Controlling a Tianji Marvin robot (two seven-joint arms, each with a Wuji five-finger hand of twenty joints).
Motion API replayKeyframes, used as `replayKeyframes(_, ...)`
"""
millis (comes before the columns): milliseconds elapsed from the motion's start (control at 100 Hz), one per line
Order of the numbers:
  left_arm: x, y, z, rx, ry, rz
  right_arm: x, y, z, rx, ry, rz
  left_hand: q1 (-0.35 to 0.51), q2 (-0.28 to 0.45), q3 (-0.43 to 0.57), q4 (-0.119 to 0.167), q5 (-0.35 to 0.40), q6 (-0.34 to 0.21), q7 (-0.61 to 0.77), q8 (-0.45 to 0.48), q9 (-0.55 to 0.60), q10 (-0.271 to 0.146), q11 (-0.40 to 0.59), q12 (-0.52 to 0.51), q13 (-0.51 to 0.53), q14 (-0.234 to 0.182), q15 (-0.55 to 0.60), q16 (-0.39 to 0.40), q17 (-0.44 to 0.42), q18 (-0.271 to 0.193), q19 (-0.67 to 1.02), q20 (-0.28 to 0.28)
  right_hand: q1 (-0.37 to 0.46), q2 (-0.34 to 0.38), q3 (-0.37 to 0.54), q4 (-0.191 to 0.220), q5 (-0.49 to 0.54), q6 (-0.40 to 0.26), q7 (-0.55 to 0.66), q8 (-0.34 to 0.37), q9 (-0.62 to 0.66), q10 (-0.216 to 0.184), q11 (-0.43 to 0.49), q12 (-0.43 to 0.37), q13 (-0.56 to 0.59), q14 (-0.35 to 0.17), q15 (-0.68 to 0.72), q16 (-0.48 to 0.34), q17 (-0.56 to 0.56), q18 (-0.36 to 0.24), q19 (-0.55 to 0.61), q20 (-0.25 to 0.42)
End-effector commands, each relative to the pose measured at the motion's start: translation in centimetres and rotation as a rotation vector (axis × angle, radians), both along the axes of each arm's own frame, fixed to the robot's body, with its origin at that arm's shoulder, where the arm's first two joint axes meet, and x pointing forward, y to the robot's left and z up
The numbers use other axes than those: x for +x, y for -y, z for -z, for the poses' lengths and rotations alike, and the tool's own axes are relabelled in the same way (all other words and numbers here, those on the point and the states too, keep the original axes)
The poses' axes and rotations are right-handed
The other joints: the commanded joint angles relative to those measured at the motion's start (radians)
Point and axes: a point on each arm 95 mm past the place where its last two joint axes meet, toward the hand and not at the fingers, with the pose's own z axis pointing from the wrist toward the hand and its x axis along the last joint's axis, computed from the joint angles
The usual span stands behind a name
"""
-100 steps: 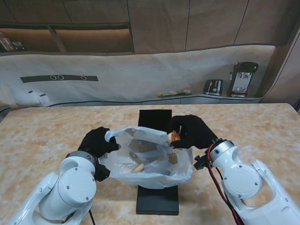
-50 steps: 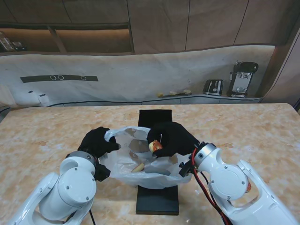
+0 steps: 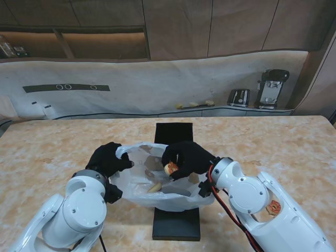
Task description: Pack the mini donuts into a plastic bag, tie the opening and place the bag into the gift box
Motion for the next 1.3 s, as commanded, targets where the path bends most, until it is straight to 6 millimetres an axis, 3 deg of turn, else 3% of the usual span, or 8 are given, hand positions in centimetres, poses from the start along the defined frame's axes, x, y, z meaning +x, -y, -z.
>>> replayKeyframes(0, -0.3, 0.2, -0.1, -0.011, -0.010, 0.009, -0.1, -0.1, 0.6, -0.023, -0.017, -0.016, 0.019, 0.001, -0.015, 0.020, 0.007, 0.006, -0.015, -0.007, 0.009, -0.007, 0.004, 0.007, 0.002, 0.008, -0.004, 0.008, 0.020, -0.033, 0.051, 0.000, 0.010, 0.062, 0.012, 0.086, 0.012, 0.026, -0.055, 0.044, -0.045, -0.040, -0.017, -0.005, -0.072, 0.063, -0.073, 0.015, -0.060, -0.066, -0.033, 0.031)
replayKeyframes(60, -0.3, 0.2, -0.1, -0.011, -0.011, 0.009, -0.1, -0.1, 0.7, -0.045, -0.020, -0.038, 0.019, 0.001, -0.015, 0.020, 0.007, 0.005, -0.015, -0.007, 0.010, -0.007, 0.004, 0.007, 0.002, 0.008, -0.004, 0.008, 0.020, -0.033, 0.051, 0.000, -0.011, 0.086, -0.005, 0.126, 0.013, 0.041, -0.134, 0.068, -0.098, -0.046, -0.056, -0.048, -0.132, 0.055, -0.143, 0.000, -0.153, -0.026, -0.074, 0.041)
replayKeyframes(160, -0.3, 0.2, -0.1, -0.012, -0.012, 0.009, 0.0, 0.0, 0.7, -0.070, -0.006, -0.071, 0.020, 0.001, -0.015, 0.020, 0.007, 0.006, -0.015, -0.006, 0.010, -0.009, 0.004, 0.007, 0.002, 0.008, -0.004, 0.008, 0.020, -0.033, 0.051, 0.000, -0.024, 0.102, -0.044, 0.134, -0.037, 0.038, -0.248, 0.056, -0.169, -0.059, -0.113, -0.084, -0.220, 0.042, -0.239, -0.034, -0.295, 0.040, -0.171, 0.029)
replayKeyframes(390, -0.3, 0.2, -0.1, -0.013, -0.013, 0.009, 0.0, 0.1, 0.8, -0.069, -0.011, -0.075, 0.021, 0.000, -0.014, 0.020, 0.008, 0.007, -0.015, -0.007, 0.009, -0.008, 0.005, 0.008, 0.002, 0.008, -0.004, 0.008, 0.021, -0.033, 0.051, 0.000, -0.046, 0.130, -0.091, 0.140, -0.118, 0.038, -0.365, -0.004, -0.254, -0.053, -0.237, -0.185, -0.304, 0.035, -0.391, -0.111, -0.380, 0.101, -0.283, 0.008)
replayKeyframes(570, -0.3, 0.2, -0.1, -0.014, -0.011, 0.009, 0.0, 0.2, 0.6, -0.021, 0.000, -0.059, 0.020, 0.001, -0.015, 0.020, 0.007, 0.007, -0.015, -0.007, 0.010, -0.007, 0.005, 0.007, 0.002, 0.009, -0.003, 0.008, 0.021, -0.035, 0.051, -0.001, -0.091, 0.166, -0.146, 0.130, -0.151, 0.055, -0.403, -0.053, -0.257, -0.032, -0.274, -0.244, -0.304, 0.042, -0.446, -0.149, -0.355, 0.111, -0.325, -0.023)
replayKeyframes(880, -0.3, 0.2, -0.2, -0.013, -0.006, 0.009, -1.1, 1.9, -1.1, 0.148, 0.069, 0.022, 0.020, 0.001, -0.016, 0.020, 0.008, 0.007, -0.015, -0.006, 0.010, -0.007, 0.004, 0.005, 0.003, 0.008, -0.003, 0.008, 0.024, -0.034, 0.051, -0.002, -0.118, 0.162, -0.128, 0.134, -0.091, 0.092, -0.357, -0.067, -0.150, -0.022, -0.235, -0.259, -0.196, 0.058, -0.413, -0.151, -0.242, 0.100, -0.306, -0.058)
replayKeyframes(1130, -0.3, 0.3, -0.2, -0.014, -0.004, 0.011, -2.7, 5.4, -3.0, 0.204, 0.214, 0.115, 0.019, 0.002, -0.016, 0.020, 0.006, 0.006, -0.015, -0.006, 0.008, -0.008, 0.004, 0.006, 0.001, 0.009, -0.004, 0.008, 0.024, -0.034, 0.051, -0.002, -0.138, 0.153, -0.123, 0.125, -0.068, 0.092, -0.332, -0.077, -0.128, -0.027, -0.229, -0.267, -0.170, 0.053, -0.405, -0.153, -0.216, 0.089, -0.301, -0.090)
replayKeyframes(1290, -0.3, 0.3, -0.3, -0.012, -0.002, 0.013, -3.4, 8.6, -2.7, 0.124, 0.269, 0.171, 0.020, 0.004, -0.016, 0.020, 0.004, 0.002, -0.016, -0.006, 0.006, -0.010, 0.004, 0.007, -0.004, 0.011, -0.004, 0.009, 0.015, -0.034, 0.051, -0.001, -0.133, 0.149, -0.115, 0.123, -0.068, 0.088, -0.321, -0.077, -0.143, -0.029, -0.227, -0.268, -0.183, 0.050, -0.409, -0.155, -0.247, 0.090, -0.313, -0.100)
